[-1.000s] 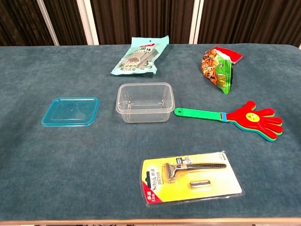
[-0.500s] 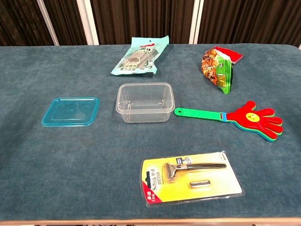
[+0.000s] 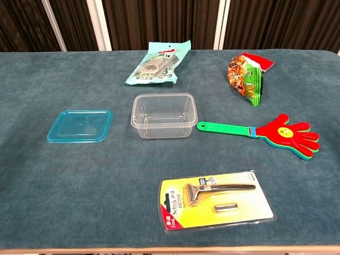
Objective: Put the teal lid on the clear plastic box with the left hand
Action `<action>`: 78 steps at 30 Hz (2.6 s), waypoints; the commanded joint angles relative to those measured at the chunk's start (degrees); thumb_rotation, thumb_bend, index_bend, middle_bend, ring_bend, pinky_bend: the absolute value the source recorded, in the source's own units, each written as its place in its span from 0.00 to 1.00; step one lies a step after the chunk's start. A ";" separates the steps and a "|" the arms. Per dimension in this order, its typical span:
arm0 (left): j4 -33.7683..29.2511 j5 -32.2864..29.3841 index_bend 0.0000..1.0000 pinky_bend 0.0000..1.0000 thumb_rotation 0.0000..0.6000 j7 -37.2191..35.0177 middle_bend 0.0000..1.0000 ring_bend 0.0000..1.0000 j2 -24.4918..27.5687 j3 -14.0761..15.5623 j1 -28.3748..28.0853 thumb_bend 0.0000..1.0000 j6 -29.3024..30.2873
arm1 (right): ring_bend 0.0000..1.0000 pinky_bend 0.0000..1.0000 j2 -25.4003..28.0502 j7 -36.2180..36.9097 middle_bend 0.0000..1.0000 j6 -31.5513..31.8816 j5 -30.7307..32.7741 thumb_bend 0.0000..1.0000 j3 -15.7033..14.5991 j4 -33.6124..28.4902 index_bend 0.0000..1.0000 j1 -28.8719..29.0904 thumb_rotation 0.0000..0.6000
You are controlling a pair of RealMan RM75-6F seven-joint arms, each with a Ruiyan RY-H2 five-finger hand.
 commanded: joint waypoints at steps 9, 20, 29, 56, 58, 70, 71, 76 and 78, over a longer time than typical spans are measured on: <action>-2.79 -15.71 0.05 0.10 1.00 5.14 0.07 0.01 1.75 -8.53 -17.32 0.11 -25.47 | 0.03 0.00 0.09 -0.55 0.03 -0.89 1.80 0.41 0.21 -1.19 0.12 -0.19 1.00; -0.61 -30.16 0.03 0.02 1.00 17.51 0.06 0.00 -4.18 -6.66 -28.99 0.09 -37.75 | 0.03 0.00 0.99 0.42 0.03 -1.24 2.97 0.41 0.33 -2.68 0.12 -0.65 1.00; 4.21 -38.55 0.04 0.01 1.00 23.69 0.06 0.00 -13.37 -4.54 -33.29 0.08 -33.93 | 0.03 0.00 1.13 0.78 0.03 -0.86 4.39 0.41 0.97 -3.28 0.12 -1.09 1.00; 7.52 -47.24 0.04 0.00 1.00 30.69 0.08 0.00 -20.72 -0.94 -39.01 0.08 -30.86 | 0.03 0.00 1.19 0.42 0.03 -1.51 5.75 0.41 1.66 -3.56 0.12 -0.97 1.00; 7.99 -47.63 0.04 0.00 1.00 30.79 0.09 0.00 -21.06 -0.70 -39.27 0.08 -30.99 | 0.03 0.00 1.21 0.40 0.03 -1.53 5.92 0.41 1.72 -3.64 0.12 -1.00 1.00; 9.80 -48.64 0.04 0.00 1.00 31.37 0.10 0.00 -22.29 0.09 -40.58 0.08 -31.00 | 0.03 0.00 1.34 0.04 0.03 -2.01 7.08 0.41 1.99 -4.03 0.12 -1.01 1.00; 9.89 -48.72 0.04 0.00 1.00 31.42 0.10 0.00 -22.34 0.12 -40.63 0.08 -30.89 | 0.03 0.00 1.35 0.01 0.03 -2.03 7.12 0.41 2.00 -4.05 0.12 -1.01 1.00; 10.75 -49.55 0.04 0.00 1.00 31.75 0.10 0.00 -22.73 0.45 -41.06 0.08 -31.22 | 0.03 0.00 1.35 -0.09 0.03 -2.09 7.48 0.41 2.04 -4.12 0.12 -1.10 1.00; 11.03 -49.83 0.04 0.00 1.00 31.84 0.11 0.00 -22.91 0.47 -41.27 0.08 -31.19 | 0.03 0.00 1.33 -0.15 0.03 -2.09 7.63 0.41 2.11 -4.18 0.12 -1.10 1.00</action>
